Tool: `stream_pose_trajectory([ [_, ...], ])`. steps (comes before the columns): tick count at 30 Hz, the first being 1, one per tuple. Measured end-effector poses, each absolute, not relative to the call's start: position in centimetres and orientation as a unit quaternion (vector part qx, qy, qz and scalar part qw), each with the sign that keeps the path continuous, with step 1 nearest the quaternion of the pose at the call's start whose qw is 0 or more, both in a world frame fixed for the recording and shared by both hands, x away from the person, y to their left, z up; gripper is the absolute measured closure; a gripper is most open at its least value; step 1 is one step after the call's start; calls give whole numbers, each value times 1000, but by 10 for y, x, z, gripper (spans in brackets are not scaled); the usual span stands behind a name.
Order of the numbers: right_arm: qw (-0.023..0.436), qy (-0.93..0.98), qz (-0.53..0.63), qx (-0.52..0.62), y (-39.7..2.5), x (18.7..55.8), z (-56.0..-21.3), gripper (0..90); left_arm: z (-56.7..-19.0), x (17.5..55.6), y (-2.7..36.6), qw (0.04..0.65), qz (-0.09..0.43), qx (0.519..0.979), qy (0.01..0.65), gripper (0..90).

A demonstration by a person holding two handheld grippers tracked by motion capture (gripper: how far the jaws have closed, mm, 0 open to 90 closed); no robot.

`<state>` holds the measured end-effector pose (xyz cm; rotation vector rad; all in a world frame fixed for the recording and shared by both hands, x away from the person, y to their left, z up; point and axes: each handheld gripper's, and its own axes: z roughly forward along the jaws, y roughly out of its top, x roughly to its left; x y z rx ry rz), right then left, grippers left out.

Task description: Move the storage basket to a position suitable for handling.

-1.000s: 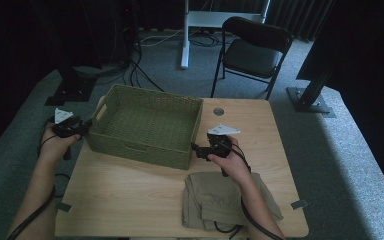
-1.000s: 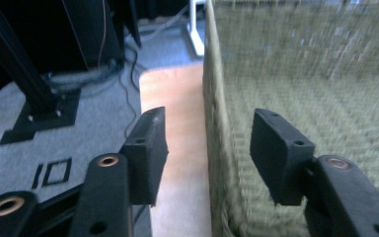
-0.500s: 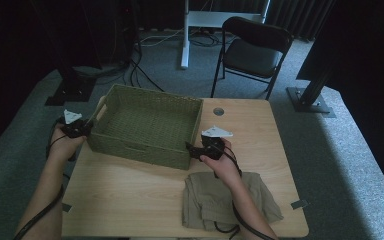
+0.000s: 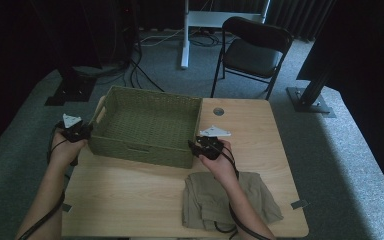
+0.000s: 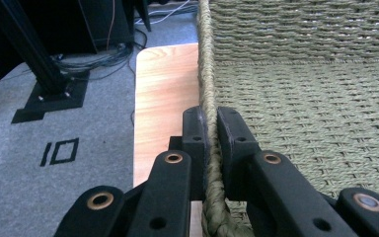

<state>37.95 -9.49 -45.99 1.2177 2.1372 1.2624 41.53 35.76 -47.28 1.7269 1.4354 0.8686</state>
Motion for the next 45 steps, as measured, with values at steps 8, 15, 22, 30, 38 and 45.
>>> stream_pose_trajectory([
  [8,193,750,438,456,-96,381,-459,693,-474,402,351,373,331,655,567,845],
  [15,205,754,419,463,-100,378,-456,719,-474,387,341,369,332,651,575,845],
  [22,204,752,418,467,-110,376,-456,730,-474,374,331,369,331,646,581,844],
  [30,199,747,423,472,-119,372,-457,738,-474,364,320,359,336,644,586,845],
  [38,198,746,423,475,-125,368,-457,740,-473,358,315,358,334,645,587,843],
  [45,196,744,422,478,-128,365,-457,742,-475,352,315,371,326,642,586,839],
])
